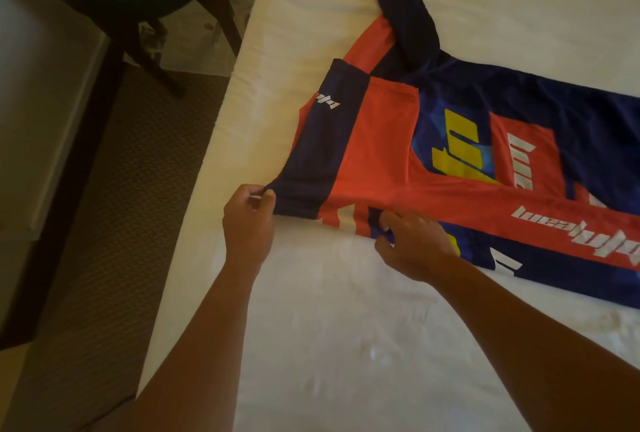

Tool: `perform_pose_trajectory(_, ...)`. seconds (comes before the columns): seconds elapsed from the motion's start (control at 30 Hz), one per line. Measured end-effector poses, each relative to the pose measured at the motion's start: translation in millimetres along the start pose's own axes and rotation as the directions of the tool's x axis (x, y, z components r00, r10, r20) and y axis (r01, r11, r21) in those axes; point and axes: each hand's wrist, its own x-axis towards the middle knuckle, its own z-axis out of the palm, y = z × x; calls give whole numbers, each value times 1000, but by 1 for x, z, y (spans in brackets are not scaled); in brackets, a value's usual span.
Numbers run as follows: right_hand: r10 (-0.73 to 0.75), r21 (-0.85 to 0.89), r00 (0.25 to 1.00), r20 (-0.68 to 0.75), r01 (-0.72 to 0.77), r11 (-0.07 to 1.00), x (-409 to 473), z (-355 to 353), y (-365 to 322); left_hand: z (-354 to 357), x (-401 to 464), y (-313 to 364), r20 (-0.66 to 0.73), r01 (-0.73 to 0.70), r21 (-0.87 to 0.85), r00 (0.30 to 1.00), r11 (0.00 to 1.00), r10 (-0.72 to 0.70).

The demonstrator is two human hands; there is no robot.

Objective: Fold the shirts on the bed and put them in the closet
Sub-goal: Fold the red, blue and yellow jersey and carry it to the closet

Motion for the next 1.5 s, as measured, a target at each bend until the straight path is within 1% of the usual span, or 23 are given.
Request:
perform_pose_trajectory(0.07,62,89,998,-12,-61,994,8,-4,0,0,4,-7,31,-7,206,1000,979,1)
perform_pose_trajectory(0.1,45,114,995,-88,-35,993,15,-5,0,1,5,-7,13,-11,313,1000,950,7)
perform_pose_trajectory(0.13,5,94,981,-193,14,995,23,-7,1,2,4,-6,-28,-25,424,999,905,40)
perform_pose_trajectory(0.2,-71,-29,938,-339,65,997,41,-13,2,10,0,0,-66,-134,595,975,792,214)
perform_pose_trajectory(0.23,-87,-90,930,-357,58,994,50,-16,3,15,-3,2,-7,-247,639,945,728,326)
perform_pose_trajectory(0.27,-96,-145,934,-345,48,988,61,-18,4,22,-4,0,97,-366,673,905,643,413)
perform_pose_trajectory(0.3,-94,-184,947,-307,38,982,72,-21,5,28,-4,-4,213,-457,701,867,548,450)
perform_pose_trajectory(0.33,-80,-209,962,-261,24,978,79,-23,8,32,-4,-10,308,-507,723,844,469,439)
perform_pose_trajectory(0.37,-43,-221,978,-204,-4,975,89,-23,11,35,-2,-17,352,-509,743,849,434,394)
perform_pose_trajectory(0.43,77,-238,988,-132,-107,965,103,-25,19,35,1,-31,333,-444,770,892,458,306)
perform_pose_trajectory(0.5,147,-264,970,-192,-196,945,112,-27,20,33,0,-41,326,-431,767,900,475,291)
perform_pose_trajectory(0.53,144,-268,958,-250,-212,940,117,-29,18,32,-1,-46,336,-445,755,893,481,299)
perform_pose_trajectory(0.6,96,-261,930,-354,-197,945,133,-32,10,30,0,-52,336,-459,720,887,520,317)
perform_pose_trajectory(0.63,70,-240,925,-373,-169,956,142,-34,5,31,0,-53,327,-454,706,890,543,319)
perform_pose_trajectory(0.77,-50,-186,924,-380,-23,982,185,-45,-22,39,3,-47,208,-377,671,922,639,325)
perform_pose_trajectory(0.83,-80,-239,950,-303,6,971,205,-50,-31,44,6,-43,154,-335,655,937,678,314)
perform_pose_trajectory(0.93,-97,-362,985,-142,39,931,227,-56,-38,47,9,-43,121,-309,674,942,672,312)
perform_pose_trajectory(1.0,-93,-398,986,-137,31,917,236,-60,-37,46,8,-45,113,-318,679,936,661,334)
perform_pose_trajectory(1.1,-61,-407,978,-198,-26,913,245,-66,-34,46,7,-47,115,-326,678,932,659,343)
perform_pose_trajectory(1.17,-57,-394,966,-251,-49,918,246,-71,-33,47,8,-46,108,-311,676,939,668,328)
perform_pose_trajectory(1.3,-95,-330,936,-340,-24,944,238,-77,-29,48,10,-39,80,-290,649,945,704,316)
perform_pose_trajectory(1.43,-42,-148,894,-445,-27,989,205,-80,-18,43,13,-27,87,-283,621,951,730,295)
perform_pose_trajectory(1.5,-12,-45,863,-505,-13,999,171,-76,-8,38,16,-21,130,-332,637,936,696,327)
